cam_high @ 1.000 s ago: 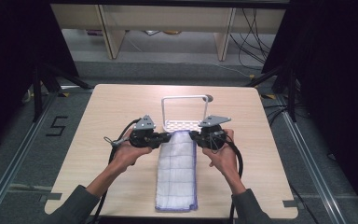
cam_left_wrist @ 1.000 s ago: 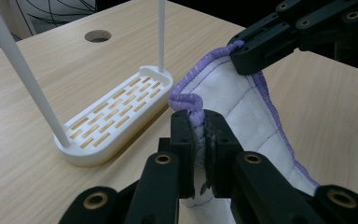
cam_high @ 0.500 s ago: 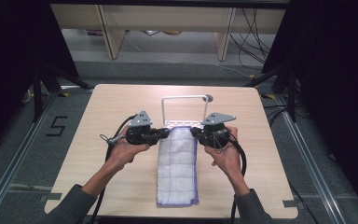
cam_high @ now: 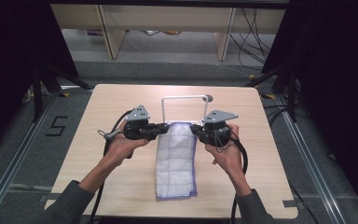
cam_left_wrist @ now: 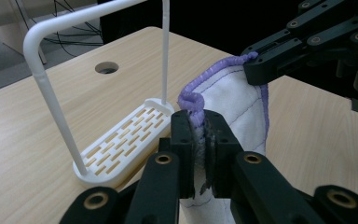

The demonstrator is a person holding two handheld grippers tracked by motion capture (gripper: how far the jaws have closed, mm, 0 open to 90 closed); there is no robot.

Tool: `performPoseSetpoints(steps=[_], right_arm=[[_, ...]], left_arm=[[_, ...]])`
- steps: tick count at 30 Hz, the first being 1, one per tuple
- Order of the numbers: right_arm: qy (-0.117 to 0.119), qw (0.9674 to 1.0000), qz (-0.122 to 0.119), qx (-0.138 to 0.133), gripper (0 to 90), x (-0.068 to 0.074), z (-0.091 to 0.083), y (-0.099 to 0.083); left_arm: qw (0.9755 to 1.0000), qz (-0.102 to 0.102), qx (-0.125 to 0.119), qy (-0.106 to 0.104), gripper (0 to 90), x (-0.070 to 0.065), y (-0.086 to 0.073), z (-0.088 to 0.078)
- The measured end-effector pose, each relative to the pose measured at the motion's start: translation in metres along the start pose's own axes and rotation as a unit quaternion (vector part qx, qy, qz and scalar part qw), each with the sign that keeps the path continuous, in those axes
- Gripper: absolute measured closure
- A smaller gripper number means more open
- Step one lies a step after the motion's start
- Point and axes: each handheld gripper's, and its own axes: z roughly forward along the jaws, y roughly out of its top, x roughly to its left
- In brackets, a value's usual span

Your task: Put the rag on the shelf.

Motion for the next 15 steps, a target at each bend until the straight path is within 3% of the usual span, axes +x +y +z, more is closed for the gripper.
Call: performPoseSetpoints(steps=[2,3,7,15], right_arm=[[-0.002,0.9998,-0.014,-0.011,85.8,0.0,-0.003,0.003],[-0.003,1.0,-0.002,-0.009,85.8,0.002,-0.005,0.005],[-0.007,0.9996,-0.008,-0.024,85.8,0.002,-0.012,0.013],[-0.014,0.9995,-0.003,-0.027,85.8,-0.009,-0.02,0.032]], left_arm=[[1.0,-0.002,-0.005,-0.002,82.9,-0.002,0.004,-0.002],[0.9999,-0.002,-0.009,-0.005,82.8,-0.003,0.007,-0.003],[0.9999,0.011,-0.007,0.001,82.9,-0.007,0.019,-0.007],[0.9999,0.004,-0.008,0.012,82.8,0.0,0.044,-0.006]])
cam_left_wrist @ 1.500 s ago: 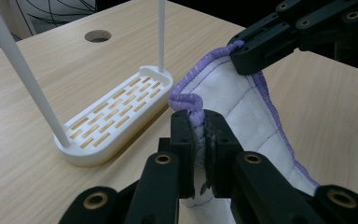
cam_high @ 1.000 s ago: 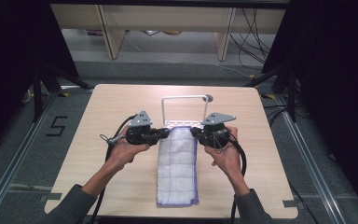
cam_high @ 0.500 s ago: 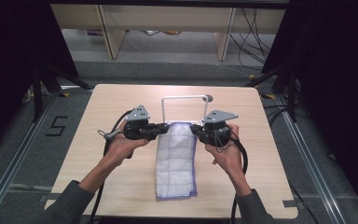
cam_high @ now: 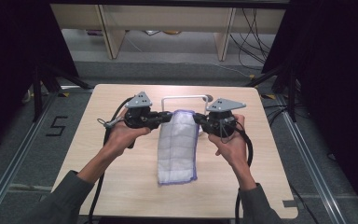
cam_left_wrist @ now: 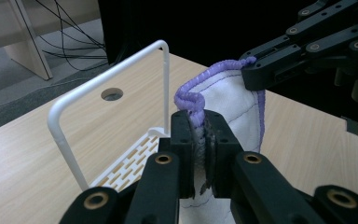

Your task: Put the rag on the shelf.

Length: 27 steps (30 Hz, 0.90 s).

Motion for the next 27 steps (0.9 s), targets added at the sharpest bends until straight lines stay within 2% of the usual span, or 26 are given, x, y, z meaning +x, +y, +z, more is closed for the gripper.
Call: performPoseSetpoints(steps=[1,6,12,13,15,16,18,21,22,23,26,27], right_arm=[[-0.001,1.0,-0.003,-0.004,85.9,-0.002,0.0,0.003],[0.001,0.9999,0.012,-0.001,85.9,-0.011,-0.002,0.016],[-0.009,0.9999,0.008,-0.001,85.9,-0.02,-0.009,0.035],[-0.011,0.9999,0.012,0.0,85.9,-0.021,-0.011,0.039],[-0.013,0.9999,0.004,0.0,85.9,-0.025,-0.013,0.045],[-0.016,0.9998,0.014,0.001,85.9,-0.025,-0.014,0.048],[-0.026,0.9996,0.001,-0.002,85.8,-0.03,-0.014,0.055],[-0.028,0.9994,0.021,-0.002,85.8,-0.032,-0.013,0.063],[-0.033,0.9994,0.003,-0.004,85.9,-0.036,-0.012,0.066],[-0.032,0.9994,0.014,-0.006,85.8,-0.037,-0.011,0.068],[-0.032,0.9994,0.006,-0.012,85.8,-0.043,-0.009,0.076],[-0.037,0.9992,0.01,-0.012,85.8,-0.044,-0.009,0.079]], left_arm=[[1.0,-0.001,0.001,0.002,82.8,0.001,0.003,0.001],[1.0,-0.001,0.001,0.01,82.8,0.004,0.017,0.002],[0.9999,0.001,0.001,0.013,82.9,0.005,0.036,0.001],[0.9998,0.005,0.003,0.017,82.9,0.005,0.04,0.0],[0.9996,0.007,-0.001,0.026,82.9,0.007,0.046,0.001],[0.9993,0.013,-0.003,0.036,82.8,0.008,0.049,0.0],[0.9989,0.016,-0.006,0.044,82.7,0.011,0.055,0.001],[0.9985,0.015,-0.01,0.051,82.8,0.015,0.064,0.002],[0.9985,0.013,-0.012,0.052,82.8,0.016,0.066,0.002],[0.9985,0.012,-0.012,0.052,82.8,0.017,0.069,0.002],[0.9985,0.004,-0.016,0.053,82.8,0.021,0.074,0.003],[0.9985,0.001,-0.017,0.053,82.8,0.022,0.075,0.003]])
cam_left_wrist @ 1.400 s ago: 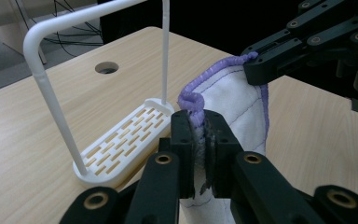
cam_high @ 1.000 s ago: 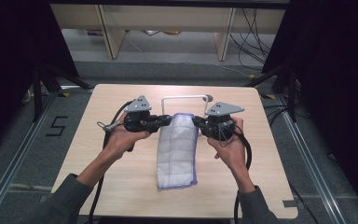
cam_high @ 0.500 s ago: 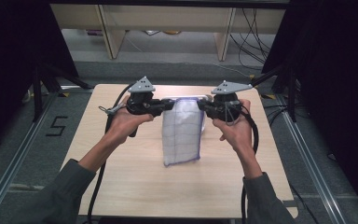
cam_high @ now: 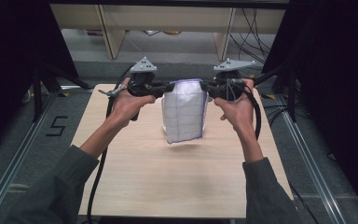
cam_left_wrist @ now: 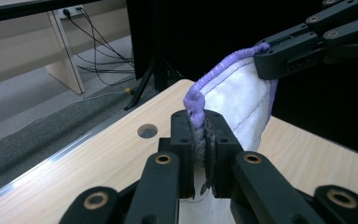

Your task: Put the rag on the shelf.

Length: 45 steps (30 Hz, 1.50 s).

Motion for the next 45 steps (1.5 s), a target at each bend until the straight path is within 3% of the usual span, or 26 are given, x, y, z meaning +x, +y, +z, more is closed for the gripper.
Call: performPoseSetpoints(steps=[3,5,7,10,12,18,19,22,24,27,28,29,34,38,45], right_arm=[[0.002,0.9999,0.012,-0.004,85.8,-0.002,0.003,0.007],[-0.001,0.9999,0.015,-0.003,85.8,-0.004,0.006,0.01],[-0.003,0.9999,0.011,-0.003,85.9,-0.007,0.009,0.013],[-0.007,0.9996,0.026,0.0,85.8,-0.009,0.011,0.017],[-0.012,0.9998,0.015,-0.004,85.8,-0.012,0.014,0.019],[-0.019,0.9992,0.034,-0.005,85.8,-0.016,0.018,0.028],[-0.021,0.9995,0.024,-0.006,85.8,-0.019,0.018,0.03],[-0.026,0.9993,0.026,-0.01,85.8,-0.021,0.017,0.036],[-0.029,0.9988,0.039,-0.009,85.8,-0.022,0.018,0.039],[-0.032,0.9988,0.037,-0.009,85.8,-0.028,0.024,0.043],[-0.036,0.9982,0.047,-0.008,85.8,-0.028,0.026,0.044],[-0.039,0.9984,0.04,-0.007,85.7,-0.031,0.029,0.044],[-0.055,0.9972,0.051,-0.002,85.7,-0.038,0.046,0.047],[-0.052,0.9965,0.065,0.007,85.4,-0.047,0.064,0.046],[-0.071,0.9938,0.072,0.047,85.1,-0.058,0.102,0.031]], left_arm=[[0.9999,0.003,0.0,0.012,82.8,0.005,0.002,0.003],[0.9999,-0.011,-0.004,0.01,82.9,0.009,0.004,0.005],[0.9998,-0.013,-0.007,0.014,82.9,0.012,0.007,0.007],[0.9997,-0.014,-0.005,0.021,82.9,0.016,0.012,0.009],[0.9996,-0.012,-0.006,0.027,82.9,0.019,0.015,0.011],[0.9992,-0.027,-0.013,0.027,82.9,0.024,0.022,0.014],[0.9989,-0.036,-0.016,0.025,82.8,0.024,0.024,0.013],[0.999,-0.033,-0.018,0.027,82.8,0.025,0.03,0.012],[0.9985,-0.04,-0.024,0.03,82.8,0.026,0.033,0.013],[0.9978,-0.047,-0.029,0.037,82.8,0.032,0.037,0.017],[0.9975,-0.05,-0.028,0.041,82.9,0.034,0.037,0.02],[0.9971,-0.055,-0.029,0.045,82.9,0.036,0.038,0.023],[0.9958,-0.067,-0.024,0.058,82.9,0.047,0.036,0.041],[0.9944,-0.077,-0.018,0.07,82.9,0.059,0.028,0.057],[0.9938,-0.089,-0.015,0.064,82.9,0.077,0.006,0.081]])
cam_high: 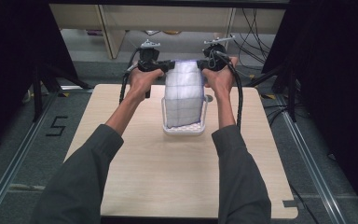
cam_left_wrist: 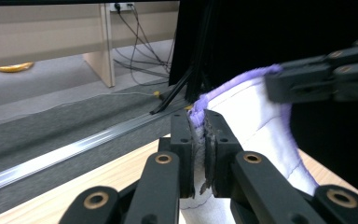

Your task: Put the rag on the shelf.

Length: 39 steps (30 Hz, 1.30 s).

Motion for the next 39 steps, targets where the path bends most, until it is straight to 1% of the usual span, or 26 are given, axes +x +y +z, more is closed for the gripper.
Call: performPoseSetpoints(steps=[2,4,5,6,7,8,9,10,12,15,16,19,23,24,25,26,27,28,29,30,32,34,35,36,38,39], right_arm=[[-0.004,0.9999,-0.004,0.014,85.0,-0.001,0.008,-0.003],[-0.006,0.9998,-0.005,0.018,84.9,-0.003,0.014,-0.005],[-0.007,0.9996,0.003,0.028,84.9,-0.001,0.016,-0.006],[-0.009,0.9994,0.002,0.032,84.8,-0.002,0.018,-0.007],[-0.007,0.9994,0.006,0.032,84.8,-0.002,0.021,-0.009],[-0.007,0.9994,0.003,0.032,84.8,-0.003,0.022,-0.01],[-0.001,0.9994,0.009,0.035,84.7,-0.004,0.025,-0.013],[0.001,0.9992,0.008,0.038,84.7,-0.005,0.028,-0.015],[-0.002,0.9988,0.009,0.048,84.5,-0.006,0.032,-0.02],[-0.002,0.998,0.009,0.062,84.4,-0.006,0.038,-0.025],[-0.001,0.9979,0.003,0.064,84.4,-0.007,0.04,-0.026],[0.009,0.9969,0.007,0.077,84.2,-0.008,0.044,-0.03],[0.02,0.9961,0.01,0.085,84.0,-0.013,0.049,-0.038],[0.022,0.9959,0.01,0.088,84.1,-0.013,0.049,-0.04],[0.019,0.9959,0.009,0.088,84.0,-0.014,0.05,-0.042],[0.024,0.9953,0.013,0.093,83.9,-0.015,0.05,-0.043],[0.023,0.9962,0.008,0.084,83.7,-0.015,0.052,-0.045],[0.024,0.995,0.022,0.094,83.5,-0.014,0.052,-0.047],[0.028,0.9955,0.015,0.089,83.4,-0.016,0.053,-0.048],[0.028,0.9952,0.022,0.091,83.4,-0.016,0.053,-0.05],[0.031,0.9946,0.027,0.095,83.4,-0.016,0.055,-0.051],[0.03,0.9949,0.02,0.095,83.2,-0.016,0.055,-0.052],[0.028,0.9949,0.021,0.095,83.2,-0.015,0.056,-0.052],[0.031,0.9955,-0.001,0.09,83.1,-0.017,0.057,-0.052],[0.028,0.9952,0.011,0.093,81.9,-0.015,0.056,-0.053],[0.03,0.995,0.01,0.094,80.0,-0.016,0.057,-0.053]], left_arm=[[1.0,-0.007,0.006,-0.003,82.9,0.004,-0.008,0.006],[0.9999,-0.007,0.013,-0.004,82.8,0.009,-0.013,0.01],[0.9998,-0.007,0.018,-0.004,82.8,0.011,-0.016,0.011],[0.9998,-0.007,0.021,-0.003,82.8,0.013,-0.018,0.012],[0.9997,-0.008,0.024,-0.004,82.8,0.014,-0.021,0.012],[0.9995,-0.01,0.027,-0.008,82.8,0.015,-0.023,0.013],[0.9994,-0.012,0.031,-0.01,82.8,0.016,-0.025,0.013],[0.9994,-0.013,0.031,-0.009,82.7,0.017,-0.027,0.013],[0.9991,-0.017,0.035,-0.014,82.7,0.019,-0.03,0.015],[0.9986,-0.01,0.05,-0.013,82.7,0.02,-0.035,0.018],[0.9986,-0.009,0.051,-0.009,82.7,0.02,-0.036,0.02],[0.9983,-0.01,0.057,-0.011,82.6,0.022,-0.041,0.021],[0.9979,-0.011,0.062,-0.012,82.6,0.02,-0.045,0.024],[0.9975,-0.011,0.069,-0.012,82.6,0.019,-0.046,0.025],[0.9968,-0.009,0.078,-0.019,82.5,0.019,-0.046,0.025],[0.9964,-0.01,0.082,-0.018,82.4,0.019,-0.047,0.026],[0.9961,-0.018,0.084,-0.019,82.3,0.018,-0.047,0.026],[0.9957,-0.019,0.089,-0.018,82.2,0.019,-0.048,0.026],[0.9954,-0.013,0.094,-0.016,82.1,0.02,-0.049,0.026],[0.9952,-0.013,0.096,-0.017,82.1,0.02,-0.049,0.025],[0.9951,-0.013,0.097,-0.017,82.1,0.019,-0.049,0.025],[0.995,-0.014,0.097,-0.019,82.0,0.019,-0.049,0.025],[0.9952,-0.02,0.094,-0.019,82.0,0.019,-0.049,0.026],[0.995,-0.019,0.096,-0.018,81.9,0.019,-0.05,0.026],[0.9946,-0.017,0.1,-0.021,81.6,0.021,-0.051,0.025],[0.9945,-0.016,0.102,-0.022,81.0,0.021,-0.051,0.025]])
